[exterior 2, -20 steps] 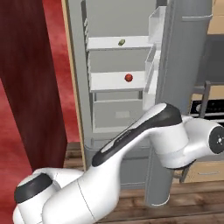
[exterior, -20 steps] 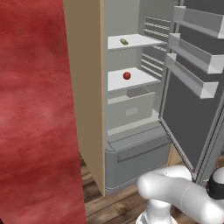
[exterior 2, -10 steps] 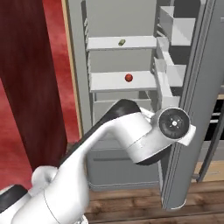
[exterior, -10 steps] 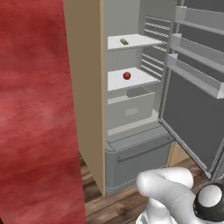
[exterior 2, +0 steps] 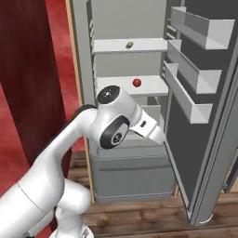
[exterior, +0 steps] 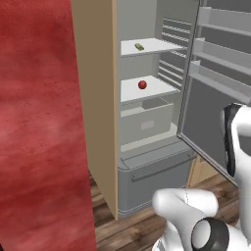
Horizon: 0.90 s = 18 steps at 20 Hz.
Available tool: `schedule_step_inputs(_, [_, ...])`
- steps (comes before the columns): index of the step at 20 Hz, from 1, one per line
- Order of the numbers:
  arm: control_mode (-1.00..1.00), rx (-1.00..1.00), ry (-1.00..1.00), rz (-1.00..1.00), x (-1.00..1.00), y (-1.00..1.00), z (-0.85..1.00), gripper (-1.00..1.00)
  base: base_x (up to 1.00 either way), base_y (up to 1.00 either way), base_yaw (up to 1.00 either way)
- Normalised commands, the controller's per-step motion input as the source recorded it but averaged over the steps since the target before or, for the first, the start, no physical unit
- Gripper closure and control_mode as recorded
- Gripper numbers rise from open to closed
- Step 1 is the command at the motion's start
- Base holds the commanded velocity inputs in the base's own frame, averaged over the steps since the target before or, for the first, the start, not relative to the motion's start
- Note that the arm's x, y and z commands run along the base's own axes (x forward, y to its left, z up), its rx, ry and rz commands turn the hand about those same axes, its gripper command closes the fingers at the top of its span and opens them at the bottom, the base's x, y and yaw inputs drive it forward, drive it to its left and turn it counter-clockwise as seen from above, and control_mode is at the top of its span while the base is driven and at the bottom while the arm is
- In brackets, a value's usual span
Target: Retrieve the butter from the fridge and place it on a plate on the dining table. Then retrieve the butter knife by the fridge and place it near the plate.
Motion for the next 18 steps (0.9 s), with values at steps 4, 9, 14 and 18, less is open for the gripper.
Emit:
schedule_step_inputs(4, [-1.00, -0.01, 0.44, -0.10, 0.35, 0.90, -0.07, -1.00, 0.00, 0.00, 0.00])
schedule_step_inputs(9, [-1.00, 0.00, 0.55, 0.00, 0.13, 0.74, -0.02, -1.00, 0.00, 0.00, 0.00])
schedule_step_inputs(14, [-1.00, 0.19, 0.54, 0.08, 0.01, 0.41, -0.06, -1.00, 0.00, 0.00, 0.00])
schedule_step_inputs(18, [-1.00, 0.34, 0.11, 0.23, -0.27, 0.24, -0.17, -1.00, 0.00, 0.00, 0.00])
